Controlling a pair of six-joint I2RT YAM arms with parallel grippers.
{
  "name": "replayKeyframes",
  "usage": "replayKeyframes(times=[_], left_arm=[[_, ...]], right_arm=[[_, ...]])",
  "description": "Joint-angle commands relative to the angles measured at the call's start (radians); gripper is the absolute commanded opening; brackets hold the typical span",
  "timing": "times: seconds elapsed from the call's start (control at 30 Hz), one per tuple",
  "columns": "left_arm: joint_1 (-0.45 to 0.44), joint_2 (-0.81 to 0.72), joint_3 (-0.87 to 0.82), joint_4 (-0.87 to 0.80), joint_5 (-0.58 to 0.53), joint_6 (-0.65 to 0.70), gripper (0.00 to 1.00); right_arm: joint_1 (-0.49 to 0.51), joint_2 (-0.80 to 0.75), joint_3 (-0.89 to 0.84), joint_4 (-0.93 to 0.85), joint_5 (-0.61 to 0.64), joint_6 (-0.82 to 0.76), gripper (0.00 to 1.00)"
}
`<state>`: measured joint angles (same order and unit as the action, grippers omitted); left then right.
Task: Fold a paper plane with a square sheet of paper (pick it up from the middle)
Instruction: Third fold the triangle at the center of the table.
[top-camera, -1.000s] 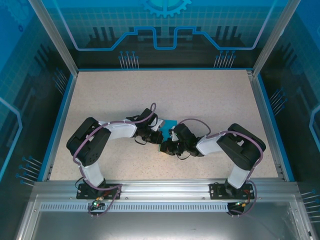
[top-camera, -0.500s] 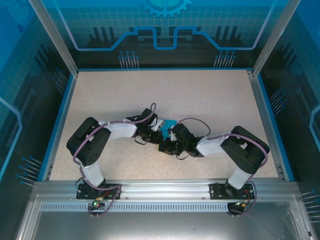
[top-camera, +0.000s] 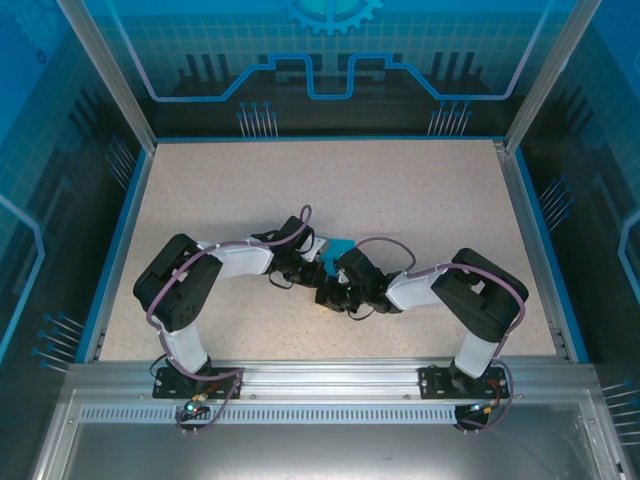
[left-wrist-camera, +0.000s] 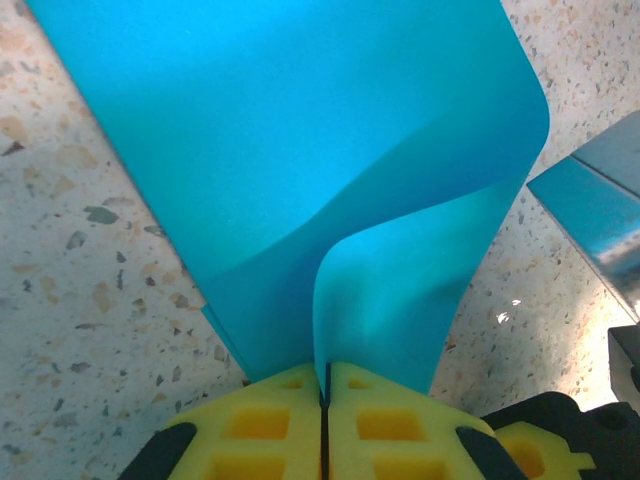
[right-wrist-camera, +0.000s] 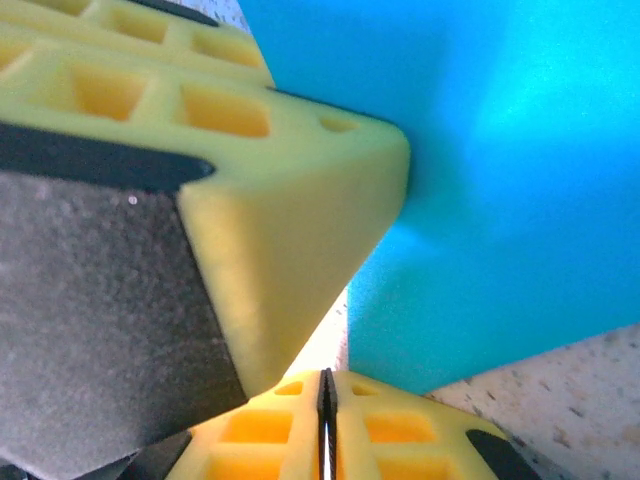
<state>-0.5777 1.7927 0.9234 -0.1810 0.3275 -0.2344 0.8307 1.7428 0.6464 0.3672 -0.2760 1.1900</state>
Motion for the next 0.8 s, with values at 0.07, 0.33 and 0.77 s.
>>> replayKeyframes(times=[0.07,0.33,0.77], left_arm=[[0.006,0.042,-0.037,-0.031,-0.037,0.006,0.08],[0.007,0.042,-0.04,-0.028,-0.038,0.004,0.08],[0.007,0.051,-0.035,-0.029,-0.033,0.007,0.08]], right_arm=[[-0.011,-0.061,-0.027,-0.029,0.026,-0.004,0.12],[-0.08,-0.093,-0.054,-0.01,0.003,-0.018,0.13],[-0.095,0.0,-0.033,-0.029,-0.002,-0.041,0.11]])
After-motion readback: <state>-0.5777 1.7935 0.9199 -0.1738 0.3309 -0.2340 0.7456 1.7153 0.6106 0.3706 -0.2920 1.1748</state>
